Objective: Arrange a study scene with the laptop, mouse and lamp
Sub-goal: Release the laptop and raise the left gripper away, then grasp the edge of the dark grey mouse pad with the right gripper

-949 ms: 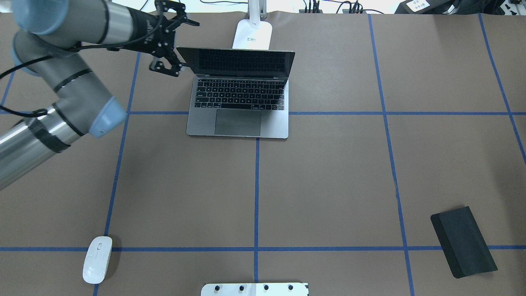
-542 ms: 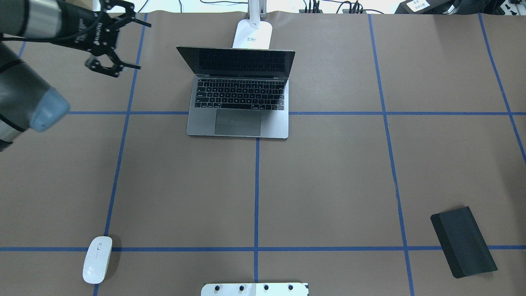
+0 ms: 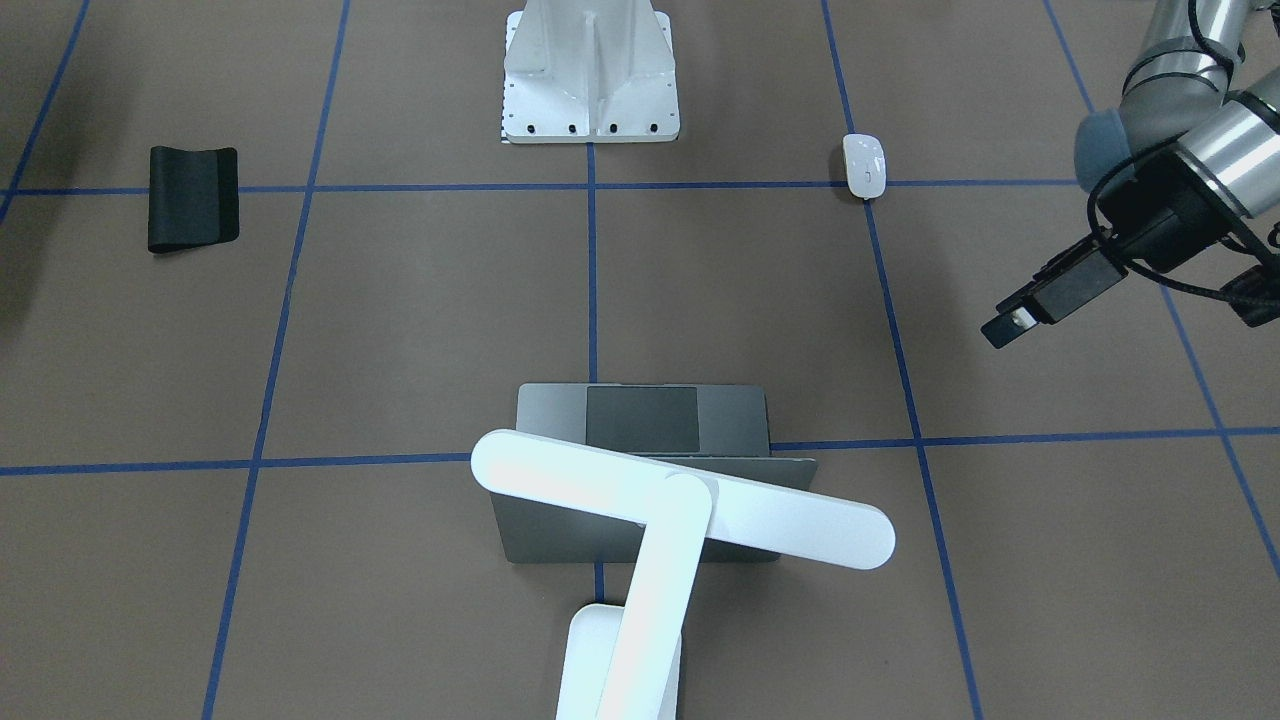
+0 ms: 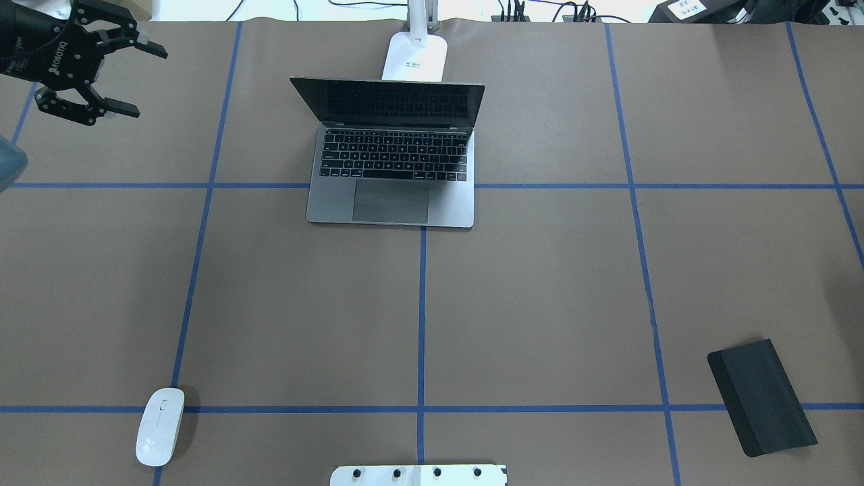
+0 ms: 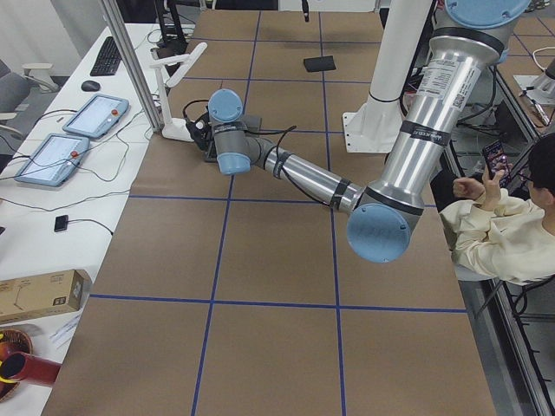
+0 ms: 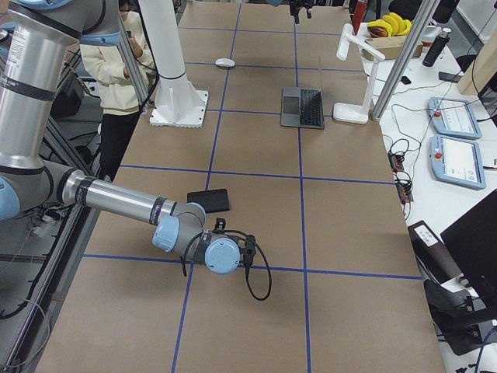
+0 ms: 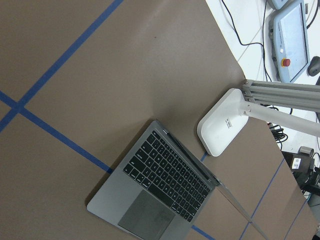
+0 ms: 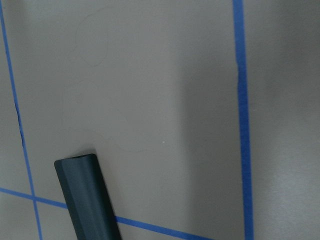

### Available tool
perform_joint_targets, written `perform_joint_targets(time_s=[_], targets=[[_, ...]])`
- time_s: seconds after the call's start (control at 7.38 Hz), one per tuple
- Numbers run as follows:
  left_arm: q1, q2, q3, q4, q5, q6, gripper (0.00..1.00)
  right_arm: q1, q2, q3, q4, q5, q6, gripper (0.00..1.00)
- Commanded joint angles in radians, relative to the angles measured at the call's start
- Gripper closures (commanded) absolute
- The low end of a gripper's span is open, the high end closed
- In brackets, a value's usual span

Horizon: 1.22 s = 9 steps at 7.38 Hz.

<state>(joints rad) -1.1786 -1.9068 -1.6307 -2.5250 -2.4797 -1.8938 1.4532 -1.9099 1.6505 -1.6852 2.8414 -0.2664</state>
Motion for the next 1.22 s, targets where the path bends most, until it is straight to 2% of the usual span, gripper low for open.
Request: perform_joint_targets(time_s=[0.0,0.54,1.08], targets=[[-0.022,0.018,-0.004,-0.001,-0.031,0.074,0.0,-0.19,0.029,-0.002,0.001,0.009,-0.002,0.0],[-0.042,0.086,-0.06,-0.003,-0.044,0.18,0.0,-0.433,0.121,-0.012,0.001,0.004,0.012,0.0],[-0.055,0.143,-0.113,-0.001,-0.057,0.216,0.0,-0.571,0.187,-0.008,0.005,-0.05,0.139,0.0]])
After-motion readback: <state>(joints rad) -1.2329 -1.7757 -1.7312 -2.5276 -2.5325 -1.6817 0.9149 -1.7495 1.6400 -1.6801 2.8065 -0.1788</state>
